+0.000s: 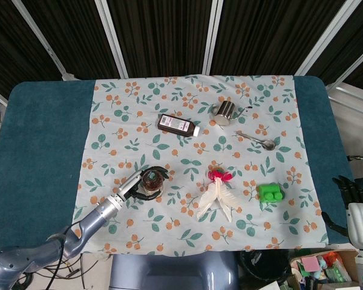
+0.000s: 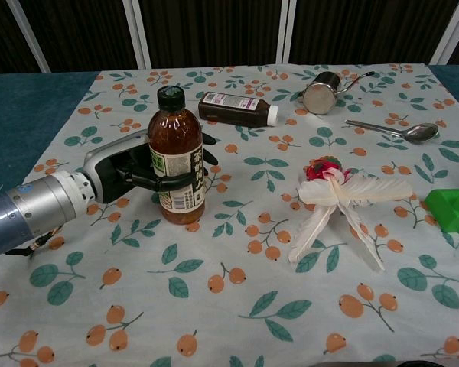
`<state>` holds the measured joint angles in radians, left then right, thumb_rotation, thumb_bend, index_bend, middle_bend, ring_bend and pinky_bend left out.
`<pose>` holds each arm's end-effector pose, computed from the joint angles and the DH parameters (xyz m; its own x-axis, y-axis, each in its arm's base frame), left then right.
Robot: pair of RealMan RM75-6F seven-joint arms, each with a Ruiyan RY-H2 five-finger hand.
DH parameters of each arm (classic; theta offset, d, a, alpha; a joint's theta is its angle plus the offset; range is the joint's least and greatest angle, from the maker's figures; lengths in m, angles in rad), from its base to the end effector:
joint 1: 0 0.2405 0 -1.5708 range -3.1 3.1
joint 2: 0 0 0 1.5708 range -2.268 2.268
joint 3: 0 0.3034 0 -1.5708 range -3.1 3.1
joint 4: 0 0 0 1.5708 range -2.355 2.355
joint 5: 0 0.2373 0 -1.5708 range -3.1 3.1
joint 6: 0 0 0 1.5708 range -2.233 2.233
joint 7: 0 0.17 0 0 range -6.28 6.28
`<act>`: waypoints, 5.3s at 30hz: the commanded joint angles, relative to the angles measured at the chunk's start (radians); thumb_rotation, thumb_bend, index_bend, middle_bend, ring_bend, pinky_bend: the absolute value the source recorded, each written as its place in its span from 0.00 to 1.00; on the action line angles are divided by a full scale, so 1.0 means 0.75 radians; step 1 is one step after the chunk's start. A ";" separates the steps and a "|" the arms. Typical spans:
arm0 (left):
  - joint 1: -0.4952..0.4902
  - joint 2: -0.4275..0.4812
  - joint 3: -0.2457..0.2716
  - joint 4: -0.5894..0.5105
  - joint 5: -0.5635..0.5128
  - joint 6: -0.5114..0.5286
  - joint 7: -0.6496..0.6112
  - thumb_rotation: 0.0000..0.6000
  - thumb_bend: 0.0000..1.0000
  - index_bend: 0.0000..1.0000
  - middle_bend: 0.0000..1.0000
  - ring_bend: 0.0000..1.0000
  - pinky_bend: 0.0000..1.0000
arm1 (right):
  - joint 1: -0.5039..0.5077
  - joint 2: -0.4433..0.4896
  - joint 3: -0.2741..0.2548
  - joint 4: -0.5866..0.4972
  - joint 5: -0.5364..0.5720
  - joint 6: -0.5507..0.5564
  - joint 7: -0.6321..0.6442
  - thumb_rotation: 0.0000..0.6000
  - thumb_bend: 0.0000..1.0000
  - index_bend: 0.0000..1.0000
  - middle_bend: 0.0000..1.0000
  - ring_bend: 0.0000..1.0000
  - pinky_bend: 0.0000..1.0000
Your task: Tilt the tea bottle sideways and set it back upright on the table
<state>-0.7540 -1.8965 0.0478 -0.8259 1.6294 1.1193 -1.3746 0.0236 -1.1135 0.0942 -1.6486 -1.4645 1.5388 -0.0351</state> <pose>-0.1976 0.3794 -0.1514 -0.4716 0.6897 0.5494 0.7135 -0.0676 0.6973 -0.3668 -0.1998 0.1709 0.3973 0.0679 0.9152 -0.9165 0.0789 0.3921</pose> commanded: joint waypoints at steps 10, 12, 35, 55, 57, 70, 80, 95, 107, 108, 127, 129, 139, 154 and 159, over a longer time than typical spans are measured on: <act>0.004 0.000 0.001 -0.005 -0.002 -0.003 0.015 1.00 0.55 0.26 0.31 0.28 0.34 | -0.002 0.001 -0.001 -0.001 -0.007 0.006 0.001 1.00 0.17 0.15 0.10 0.13 0.19; 0.003 0.002 0.002 -0.008 0.000 -0.003 0.016 1.00 0.55 0.26 0.31 0.28 0.34 | -0.002 0.001 -0.001 -0.001 -0.007 0.006 0.002 1.00 0.17 0.15 0.10 0.13 0.19; -0.002 0.001 -0.002 -0.010 0.007 0.005 0.031 1.00 0.54 0.26 0.31 0.28 0.33 | -0.001 0.002 0.001 0.000 -0.002 0.003 0.006 1.00 0.17 0.15 0.10 0.13 0.19; -0.048 0.147 -0.172 -0.216 0.100 0.283 1.288 1.00 0.54 0.26 0.31 0.28 0.33 | -0.003 0.000 -0.003 -0.005 -0.003 0.003 0.000 1.00 0.17 0.15 0.10 0.13 0.19; -0.054 0.154 -0.188 -0.201 0.118 0.312 1.430 1.00 0.54 0.26 0.31 0.28 0.33 | -0.003 0.000 -0.003 -0.005 -0.004 0.003 0.000 1.00 0.17 0.15 0.10 0.13 0.19; -0.041 0.190 -0.229 -0.338 0.060 0.349 1.466 1.00 0.54 0.25 0.30 0.28 0.33 | -0.003 -0.002 0.000 -0.007 0.006 -0.001 -0.005 1.00 0.17 0.15 0.10 0.13 0.19; -0.118 0.741 -0.126 -1.159 0.050 0.029 -0.073 1.00 0.54 0.24 0.30 0.27 0.33 | -0.003 0.000 -0.001 -0.008 0.005 -0.002 -0.005 1.00 0.17 0.15 0.10 0.13 0.19; -0.144 0.822 -0.007 -0.890 0.313 0.316 -0.577 1.00 0.53 0.26 0.30 0.26 0.34 | -0.006 -0.002 -0.002 -0.011 0.005 0.003 -0.012 1.00 0.17 0.15 0.10 0.13 0.19; 0.024 0.550 -0.076 -0.828 0.030 0.133 0.937 1.00 0.53 0.26 0.30 0.26 0.34 | -0.007 -0.002 -0.001 -0.016 0.010 0.002 -0.013 1.00 0.17 0.15 0.10 0.13 0.19; 0.029 0.529 -0.073 -0.800 0.024 0.124 1.014 1.00 0.53 0.26 0.30 0.26 0.34 | -0.007 -0.001 -0.001 -0.015 0.011 0.001 -0.013 1.00 0.17 0.15 0.10 0.13 0.19; 0.035 0.441 -0.159 -0.750 0.037 0.192 1.637 1.00 0.53 0.25 0.29 0.26 0.34 | -0.007 0.001 -0.001 -0.014 0.010 0.000 -0.010 1.00 0.17 0.15 0.10 0.13 0.19; 0.030 0.489 -0.170 -0.859 0.026 0.187 1.508 1.00 0.53 0.25 0.29 0.26 0.34 | -0.007 0.001 -0.001 -0.014 0.009 -0.001 -0.010 1.00 0.17 0.15 0.10 0.13 0.19; 0.006 0.841 -0.151 -1.271 0.065 0.164 0.513 1.00 0.53 0.26 0.29 0.26 0.34 | -0.008 0.000 -0.003 -0.015 0.003 0.003 -0.012 1.00 0.17 0.15 0.10 0.13 0.19; -0.056 0.947 0.015 -1.036 0.256 0.272 -0.811 1.00 0.53 0.25 0.29 0.26 0.36 | -0.008 -0.005 -0.003 -0.019 0.006 0.002 -0.021 1.00 0.17 0.15 0.10 0.13 0.19; -0.061 0.840 0.014 -0.937 0.159 0.102 -0.422 1.00 0.53 0.26 0.30 0.26 0.36 | -0.008 -0.005 -0.002 -0.019 0.010 0.001 -0.020 1.00 0.17 0.15 0.10 0.13 0.19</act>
<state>-0.7813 -1.2166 0.0275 -1.6358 1.7817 1.2892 -1.9825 0.0176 -1.1175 0.0928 -1.6626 -1.4575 1.5399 -0.0506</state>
